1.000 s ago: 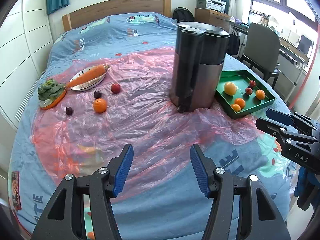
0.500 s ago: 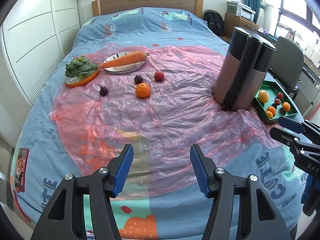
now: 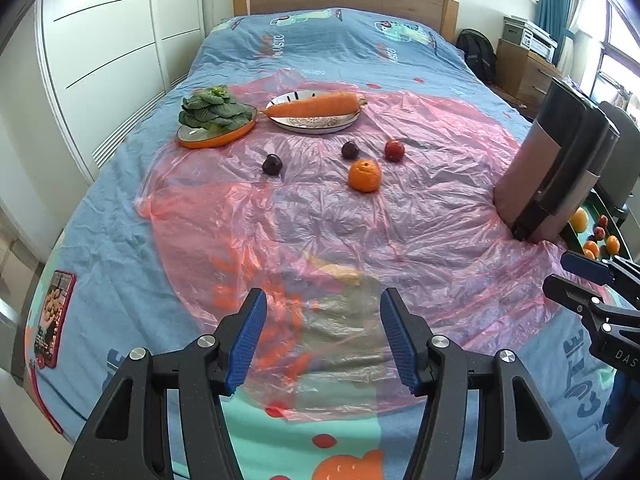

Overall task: Organize fruits
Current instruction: 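Move both open tools back toward the remaining fruits on the bed, then grasp a dark plum with the left tool while the right tool grasps a tangerine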

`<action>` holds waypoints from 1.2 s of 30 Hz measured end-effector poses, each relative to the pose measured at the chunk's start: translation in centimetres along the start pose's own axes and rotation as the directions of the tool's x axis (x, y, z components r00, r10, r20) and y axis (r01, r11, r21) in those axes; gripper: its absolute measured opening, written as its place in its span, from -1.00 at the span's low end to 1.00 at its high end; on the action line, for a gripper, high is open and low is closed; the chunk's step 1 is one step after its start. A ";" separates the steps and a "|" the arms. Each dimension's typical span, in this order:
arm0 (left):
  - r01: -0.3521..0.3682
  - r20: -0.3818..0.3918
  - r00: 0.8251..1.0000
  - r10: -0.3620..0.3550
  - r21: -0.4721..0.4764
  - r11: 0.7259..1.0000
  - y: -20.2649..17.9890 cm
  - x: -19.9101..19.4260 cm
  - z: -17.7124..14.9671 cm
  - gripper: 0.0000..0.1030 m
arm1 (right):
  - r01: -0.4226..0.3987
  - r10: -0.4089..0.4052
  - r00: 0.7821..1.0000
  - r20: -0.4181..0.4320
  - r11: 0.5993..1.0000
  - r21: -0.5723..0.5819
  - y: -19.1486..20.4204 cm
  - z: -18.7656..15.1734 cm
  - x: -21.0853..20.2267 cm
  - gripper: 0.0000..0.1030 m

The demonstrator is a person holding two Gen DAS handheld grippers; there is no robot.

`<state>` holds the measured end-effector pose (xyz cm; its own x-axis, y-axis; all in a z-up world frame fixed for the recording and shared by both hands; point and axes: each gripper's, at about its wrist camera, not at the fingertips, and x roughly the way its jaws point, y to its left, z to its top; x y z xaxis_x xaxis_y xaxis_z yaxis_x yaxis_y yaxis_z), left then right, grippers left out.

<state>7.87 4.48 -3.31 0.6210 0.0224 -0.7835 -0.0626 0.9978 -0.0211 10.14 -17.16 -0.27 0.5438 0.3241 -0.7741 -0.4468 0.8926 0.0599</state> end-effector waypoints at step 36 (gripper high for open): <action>-0.049 -0.010 0.999 0.049 -0.093 0.994 7.6 19.0 12.1 0.03 | -0.139 0.139 0.990 0.000 0.990 -0.025 1.6 10.3 20.2 -0.20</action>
<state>28.64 13.26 -10.88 0.6096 0.0705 -0.7895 -0.1657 0.9854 -0.0399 27.72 -5.92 -9.35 0.4768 0.4452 -0.7580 -0.5359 0.8307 0.1508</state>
